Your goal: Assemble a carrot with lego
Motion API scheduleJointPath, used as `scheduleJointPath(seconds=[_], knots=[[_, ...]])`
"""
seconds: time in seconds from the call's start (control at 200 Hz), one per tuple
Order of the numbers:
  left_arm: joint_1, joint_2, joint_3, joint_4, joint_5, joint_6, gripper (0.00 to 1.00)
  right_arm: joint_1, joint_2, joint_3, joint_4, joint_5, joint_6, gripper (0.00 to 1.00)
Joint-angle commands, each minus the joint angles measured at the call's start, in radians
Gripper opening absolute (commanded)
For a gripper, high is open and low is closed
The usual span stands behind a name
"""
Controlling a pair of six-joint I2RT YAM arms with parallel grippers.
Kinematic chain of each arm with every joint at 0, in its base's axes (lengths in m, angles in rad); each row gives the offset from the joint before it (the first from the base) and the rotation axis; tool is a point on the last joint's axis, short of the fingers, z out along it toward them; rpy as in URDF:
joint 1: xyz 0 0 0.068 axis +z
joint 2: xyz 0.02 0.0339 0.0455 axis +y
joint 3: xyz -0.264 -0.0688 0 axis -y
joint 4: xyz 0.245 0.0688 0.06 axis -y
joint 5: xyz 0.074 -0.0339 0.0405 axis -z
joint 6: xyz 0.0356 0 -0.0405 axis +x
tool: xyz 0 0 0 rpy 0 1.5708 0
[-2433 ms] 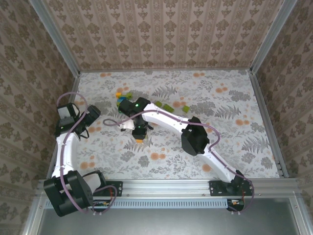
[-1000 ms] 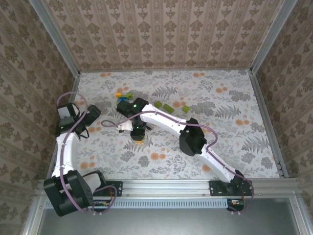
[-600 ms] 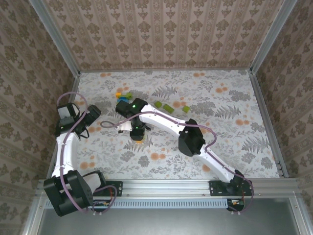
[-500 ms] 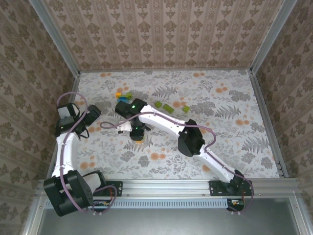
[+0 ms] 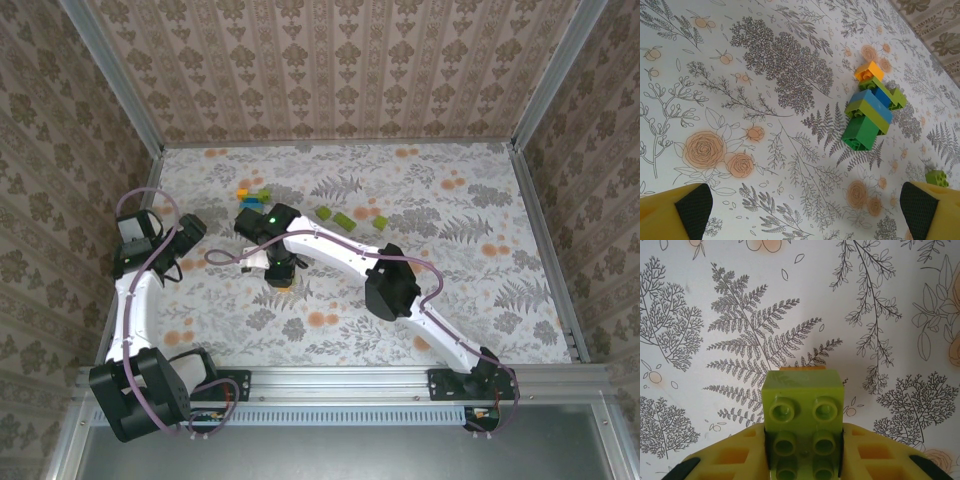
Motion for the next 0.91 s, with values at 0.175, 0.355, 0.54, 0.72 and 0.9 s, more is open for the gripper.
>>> scheduleJointPath(seconds=[0.175,0.355,0.54,0.72,0.9], knots=[[0.007,-0.002,-0.011,0.016,0.012,-0.015,1.0,-0.032,0.08,-0.055,-0.044,0.084,0.044,0.29],[0.006,-0.002,-0.011,0.016,0.011,-0.016,1.0,-0.037,0.111,-0.045,-0.078,0.087,0.103,0.29],[0.006,-0.002,-0.01,0.016,0.011,-0.016,1.0,-0.057,0.117,-0.076,-0.08,0.084,0.193,0.28],[0.007,-0.004,-0.009,0.016,0.012,-0.017,1.0,-0.07,0.117,-0.112,-0.1,0.007,0.217,0.28],[0.006,-0.005,-0.008,0.012,0.011,-0.015,1.0,-0.091,0.141,-0.129,-0.146,-0.012,0.312,0.29]])
